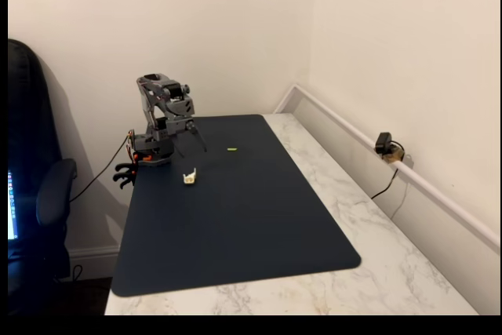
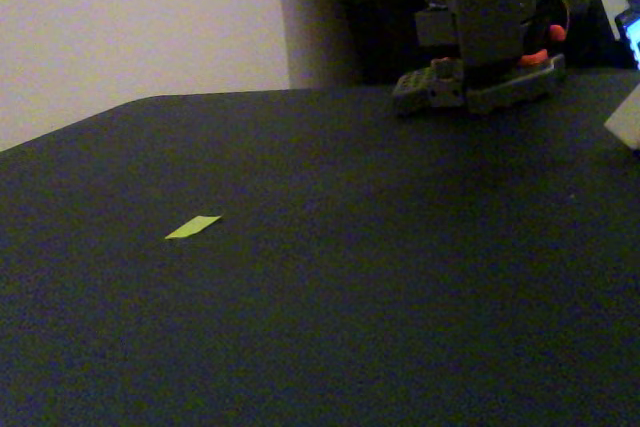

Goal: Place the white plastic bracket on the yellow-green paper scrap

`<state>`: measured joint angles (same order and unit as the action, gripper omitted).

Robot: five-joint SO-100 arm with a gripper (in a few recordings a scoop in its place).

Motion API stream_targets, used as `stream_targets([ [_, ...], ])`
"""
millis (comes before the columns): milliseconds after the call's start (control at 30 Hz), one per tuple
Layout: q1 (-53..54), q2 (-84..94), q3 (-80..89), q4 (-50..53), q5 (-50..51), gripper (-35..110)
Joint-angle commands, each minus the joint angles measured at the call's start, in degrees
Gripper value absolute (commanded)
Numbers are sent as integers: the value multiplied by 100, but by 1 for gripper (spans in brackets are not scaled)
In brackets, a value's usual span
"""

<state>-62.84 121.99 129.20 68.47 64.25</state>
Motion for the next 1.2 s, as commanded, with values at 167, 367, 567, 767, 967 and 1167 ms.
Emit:
stream_targets([
  [167, -290, -545, -97, -492, 53, 38],
  [367, -387, -967, -26, -791, 202, 38],
  [567, -545, -1248, -26, -984, 439, 38],
  [767, -598, -1318, 26, -1055, 642, 38],
  [967, -642, -1336, -70, -853, 782, 38],
  [1167, -835, -1415, -97, -976, 1028, 38],
])
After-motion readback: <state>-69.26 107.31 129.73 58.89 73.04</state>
